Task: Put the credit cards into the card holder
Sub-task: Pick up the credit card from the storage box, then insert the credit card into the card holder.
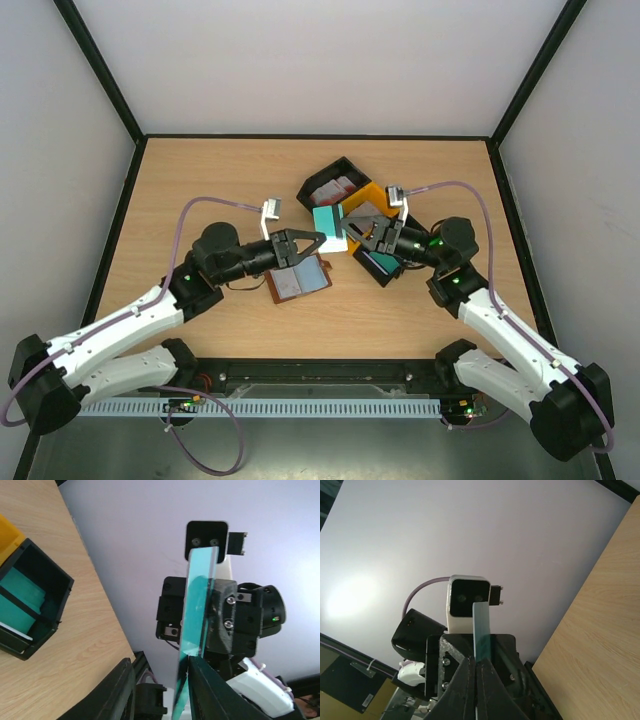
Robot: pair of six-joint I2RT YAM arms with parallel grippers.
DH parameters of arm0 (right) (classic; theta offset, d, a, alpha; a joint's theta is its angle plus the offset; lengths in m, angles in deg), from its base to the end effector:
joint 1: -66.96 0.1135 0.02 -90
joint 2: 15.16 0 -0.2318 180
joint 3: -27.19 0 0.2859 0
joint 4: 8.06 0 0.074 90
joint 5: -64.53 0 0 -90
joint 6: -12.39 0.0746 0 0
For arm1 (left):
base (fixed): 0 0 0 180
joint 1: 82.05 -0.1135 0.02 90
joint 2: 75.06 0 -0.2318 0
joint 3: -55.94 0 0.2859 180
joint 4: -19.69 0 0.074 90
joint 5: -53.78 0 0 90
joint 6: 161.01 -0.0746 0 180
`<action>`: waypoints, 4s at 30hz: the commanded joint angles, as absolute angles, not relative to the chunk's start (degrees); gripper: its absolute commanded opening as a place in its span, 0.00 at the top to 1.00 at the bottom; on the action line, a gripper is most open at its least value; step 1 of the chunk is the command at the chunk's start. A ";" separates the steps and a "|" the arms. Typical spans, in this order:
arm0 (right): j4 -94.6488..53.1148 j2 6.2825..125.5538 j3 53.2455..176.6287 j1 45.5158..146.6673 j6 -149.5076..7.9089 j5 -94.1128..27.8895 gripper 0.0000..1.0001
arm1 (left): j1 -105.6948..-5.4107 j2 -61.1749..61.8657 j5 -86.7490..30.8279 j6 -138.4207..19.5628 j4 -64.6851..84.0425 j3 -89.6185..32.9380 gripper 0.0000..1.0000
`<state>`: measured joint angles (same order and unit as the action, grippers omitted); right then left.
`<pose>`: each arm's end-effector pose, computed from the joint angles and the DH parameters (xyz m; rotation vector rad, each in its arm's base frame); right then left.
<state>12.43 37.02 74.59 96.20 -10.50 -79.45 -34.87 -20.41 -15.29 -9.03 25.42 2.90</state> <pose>0.2116 0.1876 0.3047 -0.4517 1.6884 1.9194 0.1945 -0.2491 0.3049 0.1200 1.7943 -1.7335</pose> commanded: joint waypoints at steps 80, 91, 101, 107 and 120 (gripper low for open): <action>-29.51 81.29 86.29 122.33 -39.58 -24.10 0.69 | -45.83 -0.64 -23.74 -1.15 48.06 34.05 0.98; -28.84 81.33 85.73 122.28 -39.85 -25.51 0.69 | -45.84 0.54 -23.73 0.18 49.58 34.17 0.98; -28.37 81.14 85.63 122.26 -39.49 -25.93 0.69 | -45.60 3.57 -22.41 1.39 51.51 33.99 0.98; -28.26 81.01 85.65 122.28 -39.52 -26.00 0.69 | -45.40 5.87 -21.47 2.02 53.97 33.75 0.98; -27.64 81.40 85.44 122.31 -38.92 -27.27 0.69 | -43.86 9.50 -21.19 2.56 55.50 32.68 0.98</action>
